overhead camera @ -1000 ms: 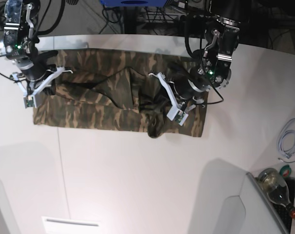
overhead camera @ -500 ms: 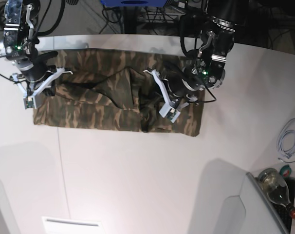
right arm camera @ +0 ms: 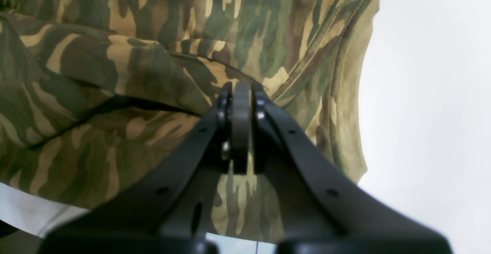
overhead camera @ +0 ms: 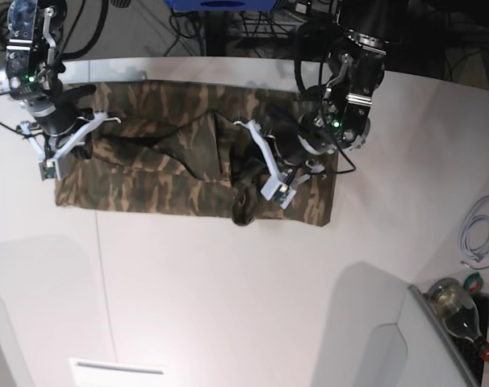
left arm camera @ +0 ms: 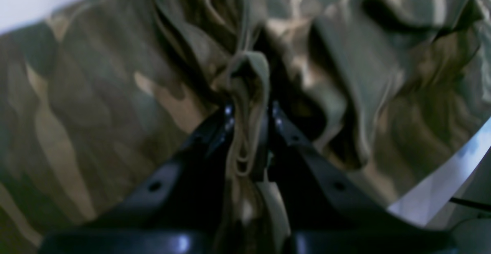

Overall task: Layout the t-shirt on the table in an organized manner, then fold the t-shirt properly
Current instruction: 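Fold the strip's end with the left gripper toward the right gripper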

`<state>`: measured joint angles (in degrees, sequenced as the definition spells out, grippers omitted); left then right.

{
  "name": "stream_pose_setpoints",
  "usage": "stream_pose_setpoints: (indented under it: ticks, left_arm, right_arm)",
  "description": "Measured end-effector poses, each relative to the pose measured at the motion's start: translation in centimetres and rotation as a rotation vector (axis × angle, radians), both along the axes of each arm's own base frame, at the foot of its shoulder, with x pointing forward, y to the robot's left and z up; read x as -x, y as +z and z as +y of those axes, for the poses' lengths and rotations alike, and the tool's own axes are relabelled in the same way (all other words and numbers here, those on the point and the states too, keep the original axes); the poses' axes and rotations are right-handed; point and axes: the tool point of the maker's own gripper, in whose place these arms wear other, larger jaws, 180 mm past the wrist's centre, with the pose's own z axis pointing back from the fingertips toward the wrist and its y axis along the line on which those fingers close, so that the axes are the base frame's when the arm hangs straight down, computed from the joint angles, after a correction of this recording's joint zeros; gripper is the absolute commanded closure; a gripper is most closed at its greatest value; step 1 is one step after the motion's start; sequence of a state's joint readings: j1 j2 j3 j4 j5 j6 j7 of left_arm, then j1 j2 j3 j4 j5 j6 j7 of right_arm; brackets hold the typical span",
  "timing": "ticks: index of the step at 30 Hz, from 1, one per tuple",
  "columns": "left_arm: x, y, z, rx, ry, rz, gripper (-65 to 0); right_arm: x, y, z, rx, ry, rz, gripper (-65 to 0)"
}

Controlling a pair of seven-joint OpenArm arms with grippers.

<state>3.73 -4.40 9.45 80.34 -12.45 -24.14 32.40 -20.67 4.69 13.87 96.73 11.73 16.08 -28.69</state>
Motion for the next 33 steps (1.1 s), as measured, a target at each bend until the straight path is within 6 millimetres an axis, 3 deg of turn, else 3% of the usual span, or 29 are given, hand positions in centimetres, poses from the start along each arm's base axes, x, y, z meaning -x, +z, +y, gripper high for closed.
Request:
stream_pose_setpoints:
  ticks: [33]
  left_arm:
    - [0.25,0.03,-0.78,0.014,-0.006,0.004,0.0]
  right_arm:
    - [-0.02,0.02,-0.01,0.000,0.000,-0.001,-1.7]
